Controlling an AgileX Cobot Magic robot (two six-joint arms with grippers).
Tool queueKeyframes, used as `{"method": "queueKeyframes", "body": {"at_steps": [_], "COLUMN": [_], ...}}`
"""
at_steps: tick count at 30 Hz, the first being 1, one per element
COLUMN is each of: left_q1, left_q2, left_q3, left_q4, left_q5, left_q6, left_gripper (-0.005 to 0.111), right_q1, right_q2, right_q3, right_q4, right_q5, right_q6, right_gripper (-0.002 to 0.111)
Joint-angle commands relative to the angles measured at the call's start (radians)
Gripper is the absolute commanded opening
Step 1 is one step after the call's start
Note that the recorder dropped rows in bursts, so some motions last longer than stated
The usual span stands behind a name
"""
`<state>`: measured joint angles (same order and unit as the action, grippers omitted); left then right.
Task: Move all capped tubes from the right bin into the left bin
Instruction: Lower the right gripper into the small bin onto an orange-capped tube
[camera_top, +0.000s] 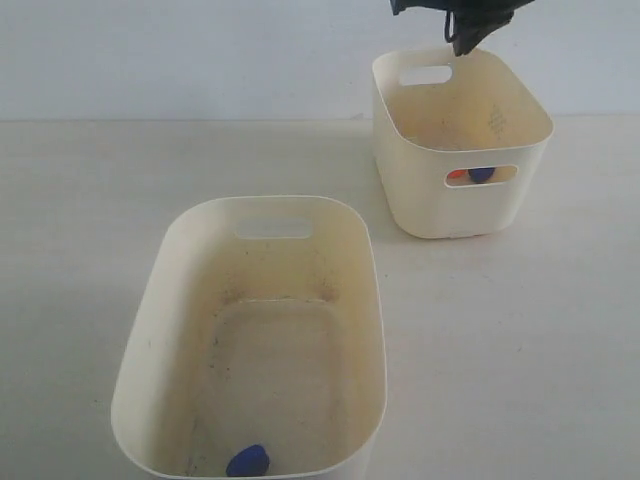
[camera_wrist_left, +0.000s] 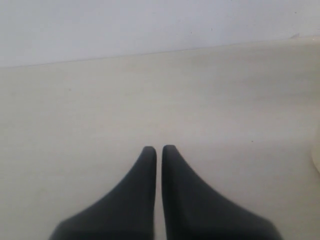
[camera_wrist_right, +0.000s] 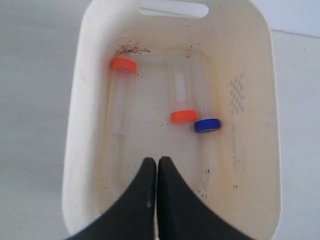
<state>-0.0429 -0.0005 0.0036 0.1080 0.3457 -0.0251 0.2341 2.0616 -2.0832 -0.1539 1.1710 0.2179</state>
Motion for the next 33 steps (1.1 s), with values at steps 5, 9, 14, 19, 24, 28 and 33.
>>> {"method": "queueKeyframes", "body": {"at_steps": [5, 9, 14, 19, 24, 28, 33], "left_q1": [-0.001, -0.001, -0.001, -0.001, -0.001, -0.001, -0.001], "left_q2": [0.000, 0.000, 0.000, 0.000, 0.000, 0.000, 0.000], "left_q3": [-0.004, -0.004, -0.004, -0.004, -0.004, -0.004, -0.004], "left_q4": [-0.011, -0.011, -0.011, -0.011, -0.011, -0.011, -0.011], "left_q5": [-0.006, -0.006, -0.006, -0.006, -0.006, -0.006, -0.006], "left_q6": [-0.010, -0.010, -0.010, -0.010, -0.010, -0.010, -0.010], "left_gripper": [0.004, 0.004, 0.004, 0.004, 0.004, 0.004, 0.004], "right_q1": [-0.074, -0.085, -0.085, -0.085, -0.085, -0.085, -0.107], "right_q2": [0.250, 0.300, 0.337, 0.355, 0.374, 0.395, 0.407], "right_q3": [-0.268, -0.268, -0.266, -0.266, -0.266, -0.266, -0.266], "right_q4": [0.112, 0.113, 0.124, 0.124, 0.124, 0.124, 0.127], "right_q5": [0.050, 0.050, 0.050, 0.050, 0.050, 0.050, 0.050], "right_q6": [-0.075, -0.075, -0.075, -0.075, -0.076, -0.078, -0.078], "right_gripper": [0.000, 0.000, 0.000, 0.000, 0.000, 0.000, 0.000]}}
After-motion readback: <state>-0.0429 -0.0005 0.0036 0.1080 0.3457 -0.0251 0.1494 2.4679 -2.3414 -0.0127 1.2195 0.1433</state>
